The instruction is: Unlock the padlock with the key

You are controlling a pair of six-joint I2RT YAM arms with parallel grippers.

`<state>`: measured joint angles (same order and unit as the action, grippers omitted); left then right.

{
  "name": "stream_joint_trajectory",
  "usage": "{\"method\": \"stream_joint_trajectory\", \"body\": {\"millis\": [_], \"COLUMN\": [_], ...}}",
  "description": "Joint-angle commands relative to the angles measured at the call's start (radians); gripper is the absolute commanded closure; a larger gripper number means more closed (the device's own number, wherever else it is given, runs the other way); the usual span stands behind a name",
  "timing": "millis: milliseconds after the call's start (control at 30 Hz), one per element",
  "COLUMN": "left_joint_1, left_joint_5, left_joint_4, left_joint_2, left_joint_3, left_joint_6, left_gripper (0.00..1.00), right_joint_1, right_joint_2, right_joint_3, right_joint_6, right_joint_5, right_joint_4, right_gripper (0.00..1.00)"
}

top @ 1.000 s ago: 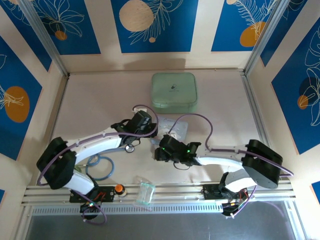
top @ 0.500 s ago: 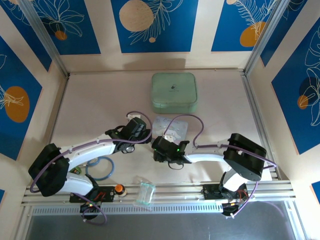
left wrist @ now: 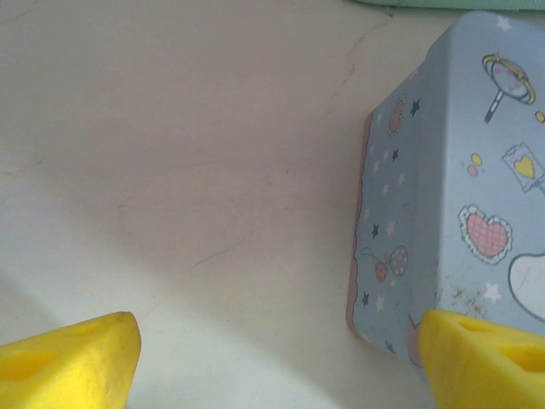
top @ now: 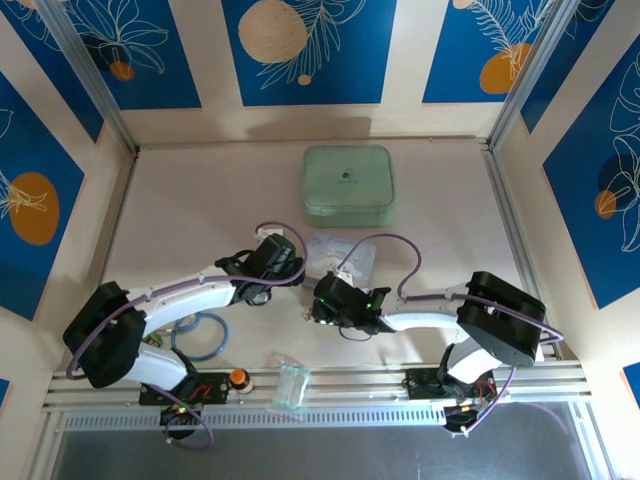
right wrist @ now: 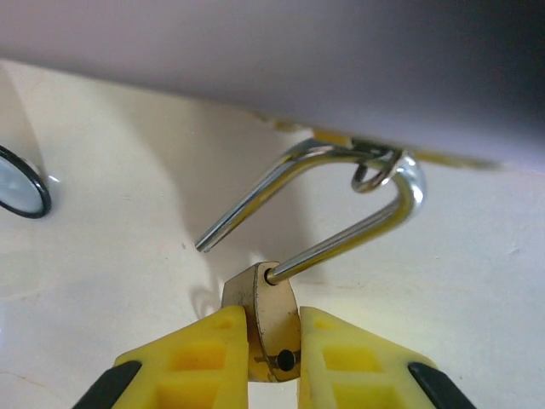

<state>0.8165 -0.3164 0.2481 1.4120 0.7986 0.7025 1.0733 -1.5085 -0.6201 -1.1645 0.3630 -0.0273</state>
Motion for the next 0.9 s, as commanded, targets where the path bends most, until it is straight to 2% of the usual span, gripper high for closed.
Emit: {"method": "stream_joint_trajectory", "body": {"millis": [0, 200, 333, 467, 600, 667, 767, 867], "left_joint_1": [0.002, -0.004, -0.010, 0.000, 0.035, 0.048, 0.060, 0.072], "left_joint_5": [-0.029, -0.063, -0.035, 0.017, -0.018, -0.052, -0.104, -0.080], "left_joint_4": [-0.006, -0.073, -0.087, -0.083, -0.045, -0.005, 0.109, 0.122], "left_joint_2": [0.033, 0.115, 0.214, 0.298, 0.335, 0.358, 0.388, 0.379], "left_joint_3": [0.066, 0.133, 0.200, 0.230, 0.225, 0.235, 0.271, 0.260], "left_joint_6": [-0.026, -0.122, -0.169, -0.181, -0.179, -0.176, -0.137, -0.104], "left_gripper": [0.16, 0.13, 0.10, 0.15, 0.21, 0.27, 0.29, 0.32], "right_joint_1": [-0.022, -0.050, -0.094, -0.135, -0.175, -0.182, -0.185, -0.197], "right_joint_2": [0.000, 0.120, 0.161, 0.141, 0.117, 0.105, 0.110, 0.130], "right_joint_3": [0.081, 0.193, 0.255, 0.279, 0.334, 0.327, 0.335, 0.365], "right_joint_6": [-0.060, -0.101, -0.118, -0.121, -0.160, -0.155, -0.178, -0.230], "right_joint_5": [-0.055, -0.089, -0.123, -0.164, -0.209, -0.211, -0.194, -0.166], "right_joint_4": [0.047, -0.038, -0.093, -0.142, -0.267, -0.264, -0.258, -0.228], "right_gripper": [0.94, 0.96, 0.97, 0.98, 0.98, 0.98, 0.99, 1.00]}}
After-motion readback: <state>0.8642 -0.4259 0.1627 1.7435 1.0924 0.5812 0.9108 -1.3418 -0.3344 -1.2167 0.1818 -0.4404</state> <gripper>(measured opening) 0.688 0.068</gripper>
